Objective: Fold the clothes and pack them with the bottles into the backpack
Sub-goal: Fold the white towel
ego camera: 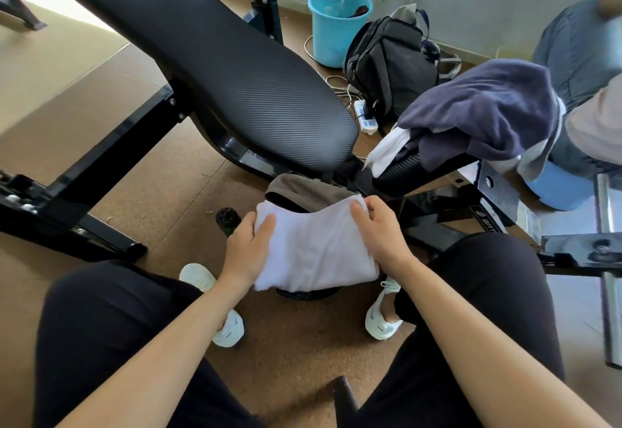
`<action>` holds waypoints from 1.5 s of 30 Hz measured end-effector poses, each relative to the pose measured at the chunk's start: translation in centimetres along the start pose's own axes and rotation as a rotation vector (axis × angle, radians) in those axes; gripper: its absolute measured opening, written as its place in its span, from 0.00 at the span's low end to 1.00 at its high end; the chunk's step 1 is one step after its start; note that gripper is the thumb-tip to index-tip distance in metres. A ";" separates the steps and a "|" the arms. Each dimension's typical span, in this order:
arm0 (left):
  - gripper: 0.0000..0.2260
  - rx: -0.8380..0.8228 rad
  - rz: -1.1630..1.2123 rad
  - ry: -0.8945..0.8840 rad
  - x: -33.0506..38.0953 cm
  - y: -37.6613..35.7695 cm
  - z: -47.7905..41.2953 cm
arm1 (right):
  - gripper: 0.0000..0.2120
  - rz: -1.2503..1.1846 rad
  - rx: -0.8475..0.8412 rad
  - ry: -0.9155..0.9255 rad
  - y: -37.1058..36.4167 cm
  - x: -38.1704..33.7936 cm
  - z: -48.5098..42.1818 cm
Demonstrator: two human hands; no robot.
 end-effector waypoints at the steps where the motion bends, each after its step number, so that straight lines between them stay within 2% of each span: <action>1: 0.17 -0.028 0.017 -0.006 0.3 -0.5 0.3 | 0.14 -0.006 -0.017 0.010 -0.6 -0.2 0.4; 3: 0.18 -0.094 0.051 -0.010 0.7 -1.6 0.8 | 0.15 -0.026 -0.049 0.026 -1.8 -0.4 1.0; 6: 0.14 -0.206 0.106 -0.015 1.4 -3.4 1.9 | 0.14 -0.038 -0.122 0.079 -3.4 -1.2 2.3; 9: 0.13 -0.314 0.206 -0.047 2.6 -4.5 2.8 | 0.14 -0.093 -0.280 0.090 -5.0 -1.5 3.5; 12: 0.20 -0.412 0.261 -0.021 2.7 -4.4 2.8 | 0.16 -0.091 -0.420 0.044 -5.5 -1.3 3.8; 14: 0.24 -0.489 0.299 0.002 2.8 -4.2 2.8 | 0.22 -0.003 -0.443 0.057 -5.5 -1.1 3.5; 16: 0.24 -0.549 0.272 -0.019 3.0 -4.1 2.8 | 0.28 0.091 -0.428 0.124 -5.5 -1.1 3.4; 19: 0.21 -0.626 0.248 -0.058 3.2 -4.4 3.1 | 0.27 0.124 -0.387 0.156 -5.6 -0.6 3.2; 22: 0.19 -0.582 0.230 -0.105 3.2 -3.8 2.6 | 0.19 0.035 -0.359 0.078 -4.8 -0.5 2.6; 25: 0.16 -0.415 0.223 -0.160 3.3 -2.1 1.3 | 0.11 -0.061 -0.342 -0.001 -3.8 -0.3 1.8; 27: 0.09 -0.229 0.187 -0.133 2.8 -0.9 0.3 | 0.11 -0.213 -0.357 -0.093 -3.3 -0.1 1.5; 29: 0.06 -0.086 0.168 -0.006 1.7 -0.2 -0.1 | 0.16 -0.457 -0.409 -0.175 -2.9 -0.3 1.5; 30: 0.07 -0.105 0.211 0.099 1.2 -0.3 -0.1 | 0.18 -0.567 -0.432 -0.201 -2.8 -0.6 1.6; 32: 0.16 -0.301 0.377 0.316 0.3 -1.6 0.7 | 0.19 -0.677 -0.444 -0.225 -2.5 -0.9 1.5; 33: 0.19 -0.413 0.484 0.391 0.4 -2.3 1.5 | 0.19 -0.664 -0.426 -0.215 -2.5 -0.7 1.4; 35: 0.20 -0.533 0.642 0.459 0.9 -3.7 2.8 | 0.20 -0.466 -0.332 -0.139 -2.4 -0.1 1.1; 37: 0.20 -0.542 0.640 0.465 0.7 -4.6 3.2 | 0.30 -0.257 -0.253 -0.086 -2.3 0.4 0.9; 39: 0.26 -0.529 0.533 0.446 0.1 -4.9 3.0 | 0.43 -0.228 -0.272 -0.071 -2.4 0.6 0.9; 40: 0.29 -0.523 0.496 0.434 0.0 -4.8 2.8 | 0.46 -0.206 -0.299 -0.026 -2.5 0.5 0.8; 42: 0.30 -0.476 0.480 0.413 -0.6 -4.3 1.9 | 0.43 -0.097 -0.364 0.087 -2.7 0.0 0.7; 45: 0.25 -0.378 0.493 0.382 -1.3 -3.7 0.9 | 0.32 0.033 -0.408 0.141 -3.0 -0.6 1.1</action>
Point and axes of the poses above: each hand's wrist, its own z-axis away from the middle knuckle, its own y-axis out of the back of the hand, x = y × z, the point moved 6 cm from there along -z, towards the middle knuckle, and after that the axes turned 1 degree about -y, right-handed, at the moved point
